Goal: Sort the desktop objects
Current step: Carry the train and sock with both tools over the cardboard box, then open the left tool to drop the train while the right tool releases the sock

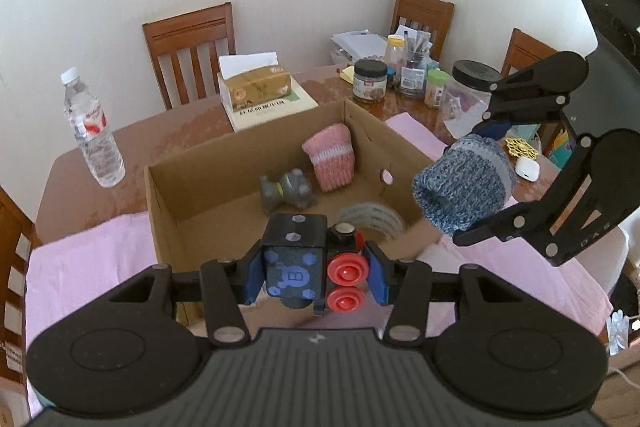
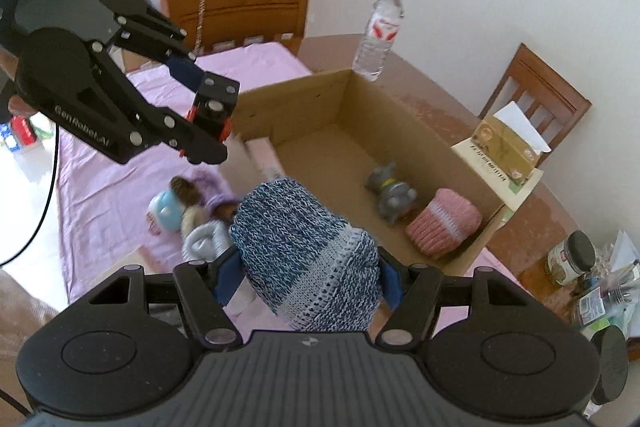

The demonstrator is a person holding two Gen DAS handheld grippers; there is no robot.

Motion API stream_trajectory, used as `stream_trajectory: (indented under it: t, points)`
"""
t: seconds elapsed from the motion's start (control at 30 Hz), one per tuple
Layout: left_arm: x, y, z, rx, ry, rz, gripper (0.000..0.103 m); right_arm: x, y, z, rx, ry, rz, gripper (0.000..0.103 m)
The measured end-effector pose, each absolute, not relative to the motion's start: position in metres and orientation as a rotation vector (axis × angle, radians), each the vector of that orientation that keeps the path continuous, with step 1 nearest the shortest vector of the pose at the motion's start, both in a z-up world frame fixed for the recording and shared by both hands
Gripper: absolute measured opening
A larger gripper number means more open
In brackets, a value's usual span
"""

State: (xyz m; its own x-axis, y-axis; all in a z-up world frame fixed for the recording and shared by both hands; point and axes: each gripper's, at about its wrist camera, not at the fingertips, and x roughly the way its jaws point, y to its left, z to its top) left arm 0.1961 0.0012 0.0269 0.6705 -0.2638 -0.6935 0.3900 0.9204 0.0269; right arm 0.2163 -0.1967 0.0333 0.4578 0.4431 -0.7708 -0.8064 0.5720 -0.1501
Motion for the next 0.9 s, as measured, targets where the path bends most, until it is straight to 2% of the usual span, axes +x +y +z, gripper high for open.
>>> stream_trajectory:
  t: [0.37, 0.43, 0.53, 0.67, 0.73, 0.9]
  points:
    - [0.243, 0.002, 0.021, 0.146, 0.768, -0.365, 0.051, 0.248, -0.196, 0.037, -0.499, 0.755, 0.766, 0.072]
    - [0.248, 0.002, 0.020, 0.143, 0.770, -0.350, 0.067, 0.250, -0.195, 0.038, -0.507, 0.749, 0.758, 0.072]
    - [0.250, 0.002, 0.020, 0.153, 0.761, -0.353, 0.074, 0.252, -0.195, 0.038, -0.505, 0.749, 0.750, 0.072]
    - [0.248, 0.002, 0.018, 0.166, 0.767, -0.363, 0.079, 0.254, -0.195, 0.035, -0.507, 0.756, 0.740, 0.072]
    - [0.246, 0.004, 0.018, 0.159, 0.778, -0.363, 0.085, 0.257, -0.196, 0.034, -0.505, 0.763, 0.735, 0.072]
    - [0.237, 0.009, 0.016, 0.146, 0.797, -0.365, 0.088, 0.265, -0.195, 0.031, -0.507, 0.773, 0.728, 0.072]
